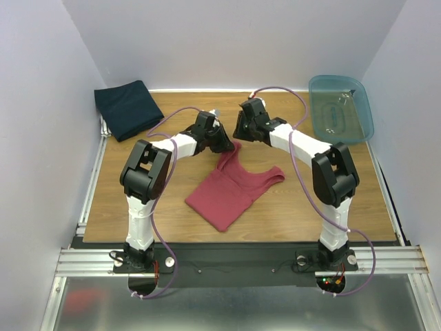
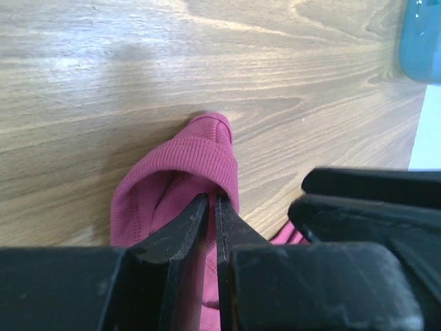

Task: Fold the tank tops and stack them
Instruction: Fold the tank top

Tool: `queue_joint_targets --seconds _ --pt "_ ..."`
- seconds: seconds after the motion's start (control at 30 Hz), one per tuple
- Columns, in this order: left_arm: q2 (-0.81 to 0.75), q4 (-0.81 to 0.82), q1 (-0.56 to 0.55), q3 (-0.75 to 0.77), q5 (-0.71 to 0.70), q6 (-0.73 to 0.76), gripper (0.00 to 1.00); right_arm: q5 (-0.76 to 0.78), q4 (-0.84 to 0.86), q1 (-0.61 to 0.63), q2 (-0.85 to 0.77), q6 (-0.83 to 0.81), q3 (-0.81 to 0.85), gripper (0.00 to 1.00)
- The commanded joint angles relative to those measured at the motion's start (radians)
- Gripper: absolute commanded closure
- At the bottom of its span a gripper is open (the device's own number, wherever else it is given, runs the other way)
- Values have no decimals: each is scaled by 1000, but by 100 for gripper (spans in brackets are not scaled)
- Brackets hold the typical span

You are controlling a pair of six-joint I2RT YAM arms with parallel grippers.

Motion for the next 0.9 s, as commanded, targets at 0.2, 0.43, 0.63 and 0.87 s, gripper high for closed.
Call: queue_joint_targets --seconds 0.2,0.43,0.63,0.87 --pt "-57 29 -43 -52 -19 10 79 -8 -14 -2 103 4 110 58" --pt "-42 33 -66 -55 -52 -13 79 16 -14 0 79 4 61 57" --pt "-43 33 -71 -66 -80 -24 79 47 -18 0 53 9 15 52" --pt "-37 38 -80 -72 -94 -32 79 35 -24 -5 45 35 1 45"
